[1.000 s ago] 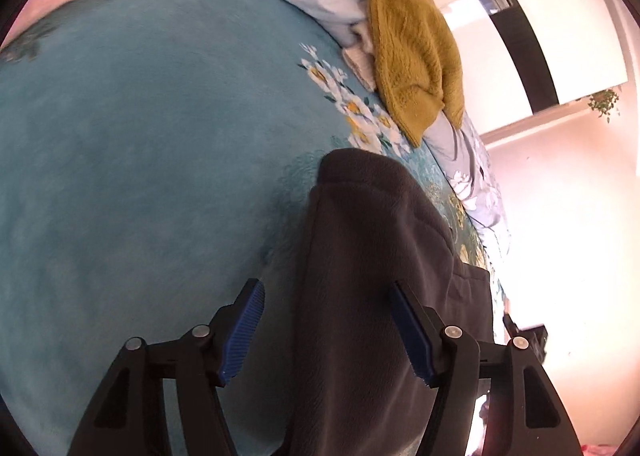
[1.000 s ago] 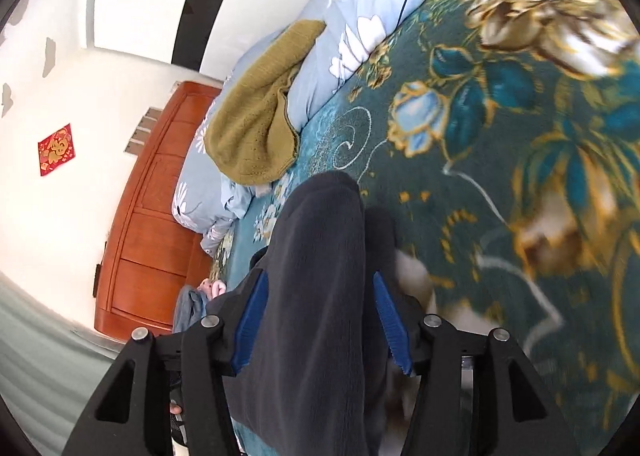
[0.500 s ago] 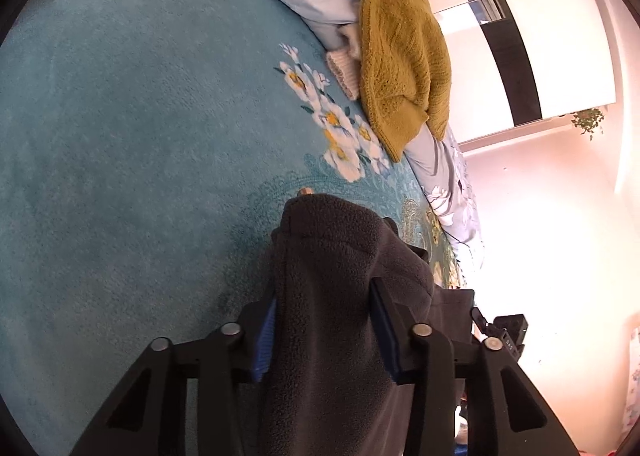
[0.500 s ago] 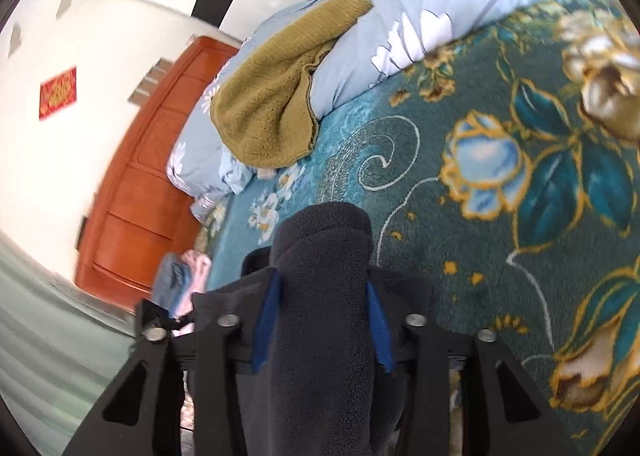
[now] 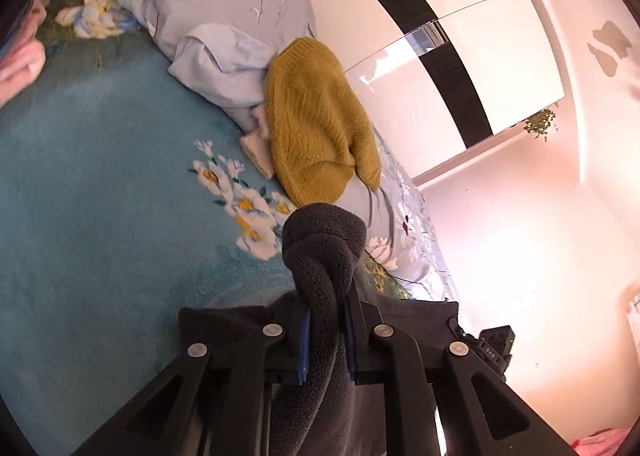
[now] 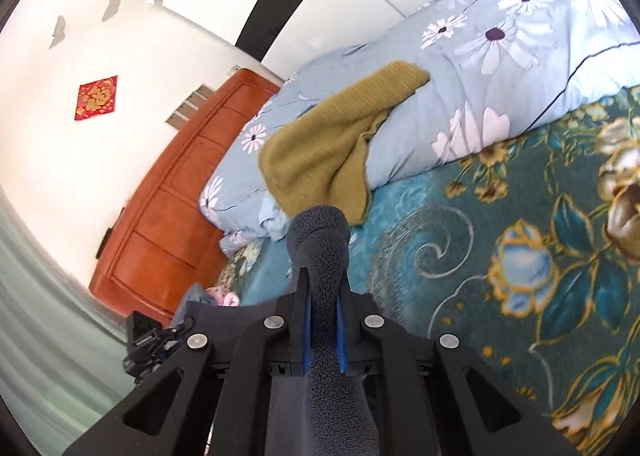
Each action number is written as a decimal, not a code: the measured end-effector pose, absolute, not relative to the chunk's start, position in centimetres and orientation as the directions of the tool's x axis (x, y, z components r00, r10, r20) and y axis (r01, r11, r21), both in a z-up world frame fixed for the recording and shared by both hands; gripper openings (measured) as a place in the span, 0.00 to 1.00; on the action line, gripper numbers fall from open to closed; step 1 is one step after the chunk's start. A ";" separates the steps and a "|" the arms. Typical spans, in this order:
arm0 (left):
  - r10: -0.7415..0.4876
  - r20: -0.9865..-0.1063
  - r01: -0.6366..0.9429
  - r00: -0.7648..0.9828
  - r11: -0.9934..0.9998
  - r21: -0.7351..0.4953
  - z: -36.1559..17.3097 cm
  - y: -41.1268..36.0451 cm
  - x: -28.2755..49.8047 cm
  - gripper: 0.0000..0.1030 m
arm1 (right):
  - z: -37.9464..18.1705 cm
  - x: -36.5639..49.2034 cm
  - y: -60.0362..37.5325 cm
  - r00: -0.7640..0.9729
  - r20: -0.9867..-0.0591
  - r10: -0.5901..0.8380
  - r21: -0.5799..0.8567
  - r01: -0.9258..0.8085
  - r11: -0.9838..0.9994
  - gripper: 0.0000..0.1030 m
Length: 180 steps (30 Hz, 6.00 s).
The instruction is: Fold clothes
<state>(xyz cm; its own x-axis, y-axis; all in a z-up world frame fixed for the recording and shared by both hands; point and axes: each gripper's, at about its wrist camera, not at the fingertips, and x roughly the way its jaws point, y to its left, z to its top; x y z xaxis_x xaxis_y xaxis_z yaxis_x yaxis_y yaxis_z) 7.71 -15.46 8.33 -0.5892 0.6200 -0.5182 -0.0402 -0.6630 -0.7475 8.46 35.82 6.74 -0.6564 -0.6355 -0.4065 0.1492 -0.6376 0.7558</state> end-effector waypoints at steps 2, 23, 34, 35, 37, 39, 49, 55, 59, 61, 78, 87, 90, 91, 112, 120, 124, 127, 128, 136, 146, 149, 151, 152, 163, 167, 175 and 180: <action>0.611 -0.545 -0.011 -0.574 -0.672 -0.741 7.0 -15.5 7.4 0.14 | 5.2 7.6 36.2 -0.650 -0.452 -0.611 0.752 0.091 -0.653 0.10; 0.599 -0.670 0.187 -0.438 -0.668 -0.720 -2.2 -16.3 6.2 0.23 | -4.3 6.3 36.9 -0.530 -0.612 -0.587 0.748 -0.147 -0.647 0.12; 0.641 -0.626 0.034 -0.443 -0.686 -0.726 1.4 -17.8 12.0 0.93 | -0.5 12.5 36.8 -0.576 -0.569 -0.586 0.728 -0.022 -0.685 0.76; 0.653 -0.621 0.024 -0.433 -0.681 -0.732 1.3 -17.9 12.5 0.99 | -0.6 13.2 36.7 -0.562 -0.573 -0.597 0.729 -0.015 -0.684 0.79; 0.673 -0.614 0.000 -0.413 -0.674 -0.739 1.0 -17.7 13.6 1.00 | -1.1 14.4 36.3 -0.531 -0.568 -0.628 0.744 -0.007 -0.668 0.82; 0.687 -0.613 -0.034 -0.391 -0.676 -0.736 1.0 -16.9 14.5 1.00 | -1.6 15.5 36.0 -0.499 -0.562 -0.659 0.760 0.001 -0.649 0.83; 0.678 -0.682 -0.137 -0.272 -0.729 -0.670 -0.5 -10.5 13.9 1.00 | -2.3 16.4 32.2 -0.432 -0.565 -0.703 0.768 0.038 -0.640 0.94; 0.682 -0.682 -0.135 -0.264 -0.726 -0.674 -1.7 -10.2 14.2 1.00 | -2.7 15.9 30.2 -0.429 -0.577 -0.695 0.750 0.056 -0.659 1.00; 0.689 -0.689 -0.120 -0.226 -0.721 -0.682 -2.0 -10.3 13.7 1.00 | -2.9 16.5 30.4 -0.452 -0.552 -0.701 0.762 0.067 -0.644 1.00; 0.680 -0.704 -0.104 -0.205 -0.730 -0.675 -1.9 -10.2 13.3 1.00 | -3.0 16.5 30.5 -0.463 -0.543 -0.701 0.774 0.049 -0.631 1.00; 0.666 -0.716 -0.163 -0.211 -0.746 -0.646 -0.9 -8.2 12.6 0.88 | -2.4 13.9 29.7 -0.382 -0.581 -0.719 0.754 0.081 -0.652 0.89; 0.604 -0.746 -0.136 -0.280 -0.794 -0.592 -0.1 -8.3 14.2 0.64 | -2.3 14.5 29.5 -0.394 -0.624 -0.675 0.727 0.022 -0.686 0.55; 0.609 -0.727 -0.140 -0.316 -0.788 -0.600 0.9 -8.5 15.0 0.60 | -1.4 14.8 29.5 -0.405 -0.605 -0.685 0.737 0.039 -0.674 0.48; 0.615 -0.717 -0.142 -0.327 -0.782 -0.606 1.2 -8.8 15.3 0.59 | -1.0 14.9 29.5 -0.408 -0.598 -0.690 0.741 0.047 -0.670 0.47; 0.603 -0.535 -0.111 -0.592 -0.718 -0.687 9.1 -23.7 21.3 0.57 | 10.7 10.0 16.2 -0.299 -0.533 -0.792 0.693 0.383 -0.611 0.45; 0.421 -0.530 -0.025 -0.736 -0.799 -0.601 15.7 -35.7 22.4 0.57 | 15.2 2.3 1.2 -0.165 -0.483 -0.860 0.673 0.558 -0.486 0.44; 0.325 -0.512 0.037 -0.795 -0.817 -0.576 18.9 -42.1 24.0 0.57 | 17.4 -0.8 -6.6 -0.091 -0.455 -0.886 0.658 0.636 -0.403 0.44; 0.257 -0.490 0.085 -0.833 -0.816 -0.573 20.7 -46.5 24.9 0.57 | 19.2 -3.2 -12.5 -0.033 -0.445 -0.895 0.641 0.686 -0.345 0.44; 0.234 -0.486 0.101 -0.842 -0.817 -0.568 21.1 -47.8 25.1 0.57 | 19.8 -4.0 -14.6 -0.015 -0.445 -0.896 0.633 0.702 -0.326 0.44; 0.083 -0.456 0.220 -0.886 -0.790 -0.572 21.0 -56.7 27.5 0.57 | 20.7 -10.7 -28.8 0.123 -0.449 -0.885 0.609 0.767 -0.203 0.44; -0.014 -0.437 0.304 -0.899 -0.739 -0.601 12.4 -56.3 26.3 0.57 | 13.9 -16.8 -38.5 0.314 -0.437 -0.843 0.653 0.755 -0.057 0.44; -0.003 -0.429 0.302 -0.903 -0.716 -0.630 10.4 -55.3 26.6 0.57 | 11.3 -18.3 -38.6 0.338 -0.419 -0.843 0.689 0.723 -0.052 0.45; 0.005 -0.433 0.309 -0.901 -0.695 -0.649 9.2 -54.6 27.3 0.57 | 9.5 -19.3 -38.5 0.338 -0.423 -0.841 0.708 0.702 -0.074 0.46; 0.000 -0.446 0.320 -0.895 -0.696 -0.643 8.6 -54.3 27.5 0.58 | 8.6 -19.7 -38.6 0.337 -0.432 -0.836 0.715 0.694 -0.090 0.46; 0.039 -0.455 0.324 -0.890 -0.648 -0.690 5.6 -54.5 27.3 0.63 | 0.6 -22.7 -37.4 0.359 -0.421 -0.833 0.808 0.567 -0.164 0.57; 0.037 -0.471 0.334 -0.881 -0.656 -0.677 6.1 -54.4 27.6 0.65 | 1.8 -22.2 -36.4 0.347 -0.420 -0.839 0.792 0.592 -0.151 0.61; -0.115 -0.532 0.479 -0.839 -0.618 -0.623 7.8 -55.5 32.4 0.71 | 3.7 -23.9 -30.7 0.155 -0.421 -0.894 0.798 0.532 -0.283 0.71; -0.237 -0.561 0.559 -0.793 -0.651 -0.514 11.4 -54.8 33.3 0.71 | 7.5 -22.1 -28.7 -0.017 -0.530 -0.848 0.644 0.642 -0.415 0.71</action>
